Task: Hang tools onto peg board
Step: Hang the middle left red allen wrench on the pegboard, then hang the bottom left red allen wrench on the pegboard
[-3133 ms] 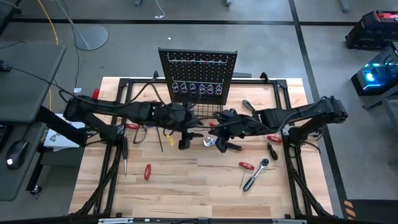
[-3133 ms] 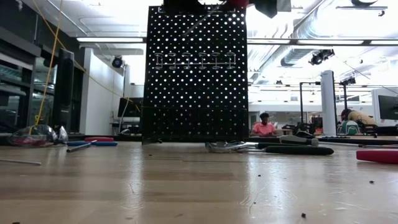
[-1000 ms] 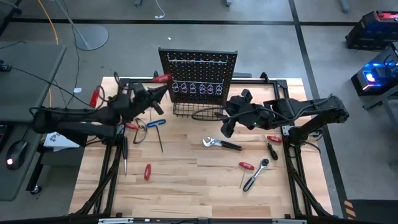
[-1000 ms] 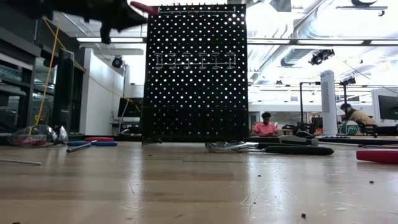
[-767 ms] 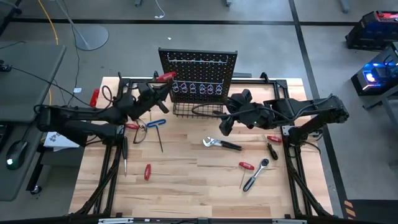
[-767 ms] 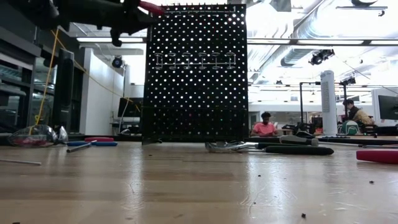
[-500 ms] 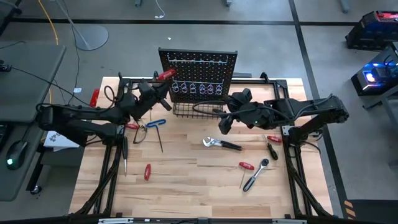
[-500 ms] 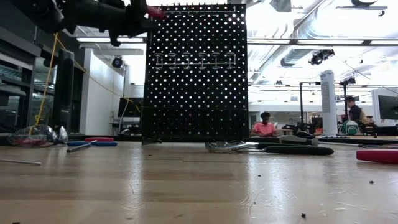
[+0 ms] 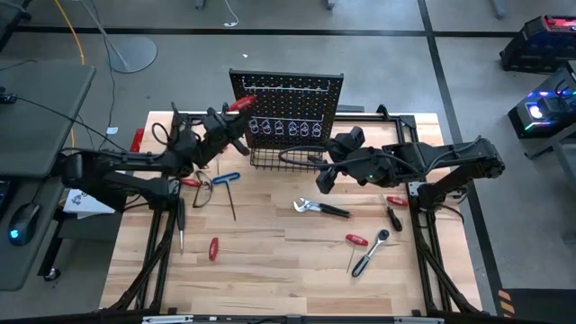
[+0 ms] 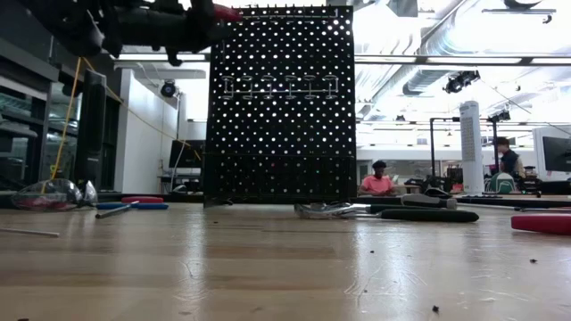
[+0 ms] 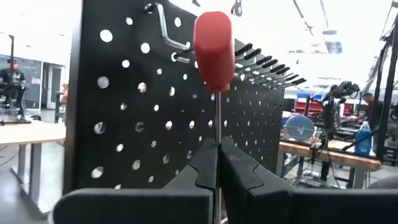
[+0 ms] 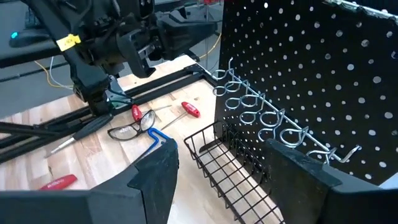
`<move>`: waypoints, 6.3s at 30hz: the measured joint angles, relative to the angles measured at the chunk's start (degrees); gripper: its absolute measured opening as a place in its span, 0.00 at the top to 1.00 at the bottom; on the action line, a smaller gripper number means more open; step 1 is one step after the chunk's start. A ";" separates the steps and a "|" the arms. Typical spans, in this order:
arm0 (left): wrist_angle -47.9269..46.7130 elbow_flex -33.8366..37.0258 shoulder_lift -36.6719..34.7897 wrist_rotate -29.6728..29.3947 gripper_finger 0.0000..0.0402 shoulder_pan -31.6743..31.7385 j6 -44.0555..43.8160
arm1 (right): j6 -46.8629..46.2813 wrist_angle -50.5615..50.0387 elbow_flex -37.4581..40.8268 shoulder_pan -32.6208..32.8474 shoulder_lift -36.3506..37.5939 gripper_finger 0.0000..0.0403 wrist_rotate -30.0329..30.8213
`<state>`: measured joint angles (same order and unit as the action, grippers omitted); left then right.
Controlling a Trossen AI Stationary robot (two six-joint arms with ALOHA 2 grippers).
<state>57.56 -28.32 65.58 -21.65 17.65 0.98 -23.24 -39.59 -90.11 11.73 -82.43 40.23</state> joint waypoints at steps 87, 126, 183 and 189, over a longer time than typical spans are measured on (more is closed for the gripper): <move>-57.25 0.00 -20.57 -2.44 0.56 -21.58 -29.95 | 4.06 1.37 0.02 0.07 0.00 0.44 1.59; -98.65 -18.75 23.50 15.17 0.56 -59.60 -35.06 | 6.81 1.07 0.02 -0.05 0.00 0.44 1.31; -86.96 -23.58 15.42 24.32 0.77 -36.59 -41.44 | -4.87 -16.43 0.02 0.28 -0.02 0.44 -15.04; -75.20 -23.59 22.45 26.15 0.56 -37.86 -59.01 | -9.77 -25.24 0.02 0.31 -0.04 0.44 -13.82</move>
<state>-17.64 -51.90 88.03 4.50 -20.21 -58.03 -33.00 -64.83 -90.08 12.03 -82.48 26.41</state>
